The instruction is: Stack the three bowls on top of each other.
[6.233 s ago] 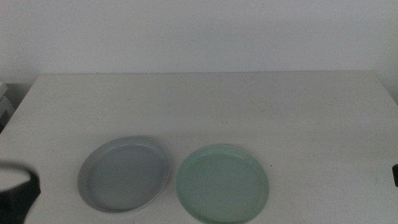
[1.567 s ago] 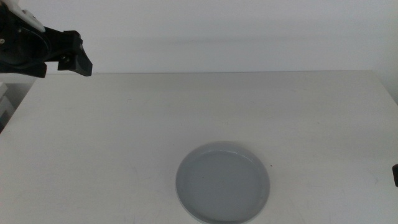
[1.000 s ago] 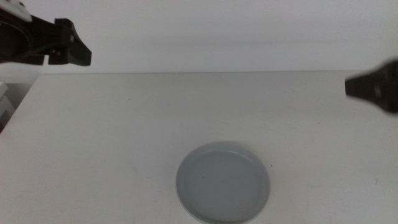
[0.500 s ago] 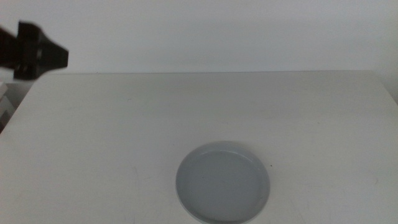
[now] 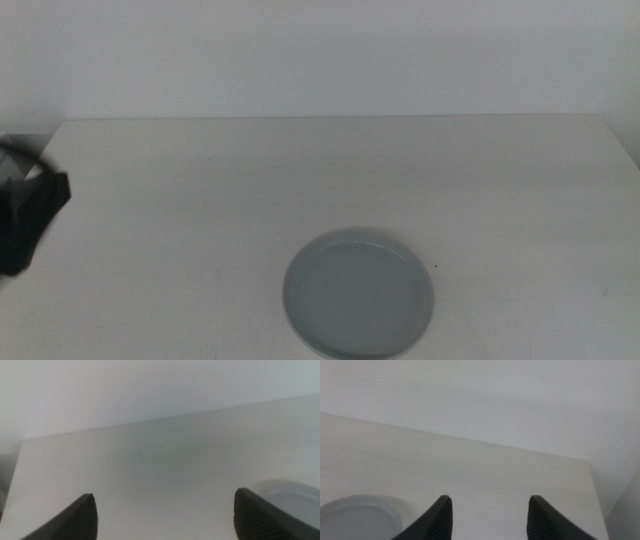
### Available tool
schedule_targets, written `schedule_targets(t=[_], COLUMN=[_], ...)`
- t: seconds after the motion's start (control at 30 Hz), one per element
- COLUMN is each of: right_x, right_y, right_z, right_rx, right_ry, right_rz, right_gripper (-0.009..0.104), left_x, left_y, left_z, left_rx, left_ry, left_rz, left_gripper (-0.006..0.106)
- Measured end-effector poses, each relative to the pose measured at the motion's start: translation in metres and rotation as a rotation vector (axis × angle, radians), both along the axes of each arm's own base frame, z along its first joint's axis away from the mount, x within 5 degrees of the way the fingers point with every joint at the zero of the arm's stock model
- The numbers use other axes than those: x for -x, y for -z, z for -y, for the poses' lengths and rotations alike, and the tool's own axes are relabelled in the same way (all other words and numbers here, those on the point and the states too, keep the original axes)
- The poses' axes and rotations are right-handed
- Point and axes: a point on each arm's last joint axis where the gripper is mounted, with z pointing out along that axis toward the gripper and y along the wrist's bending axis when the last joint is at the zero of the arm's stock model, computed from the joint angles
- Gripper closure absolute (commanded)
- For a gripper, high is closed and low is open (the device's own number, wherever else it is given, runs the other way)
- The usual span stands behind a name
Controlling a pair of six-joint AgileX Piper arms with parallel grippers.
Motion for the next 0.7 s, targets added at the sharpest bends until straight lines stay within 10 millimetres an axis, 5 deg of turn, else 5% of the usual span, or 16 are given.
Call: schedule_targets(t=[0.23,0.7], right_x=[0.013,0.012], right_y=[0.021,0.023], right_z=[0.001,0.001], right_rx=[-0.047,-0.054], right_ry=[0.01,0.012], right_rz=[0.002,-0.011], right_gripper=[0.055,0.055], left_x=[0.023,0.026], left_y=[0.025,0.031], left_z=[-0.003,-0.003], left_rx=[0.008,0.008], left_ry=[-0.019,-0.018], left_rz=[0.068,0.061], left_gripper=[-0.004,-0.004])
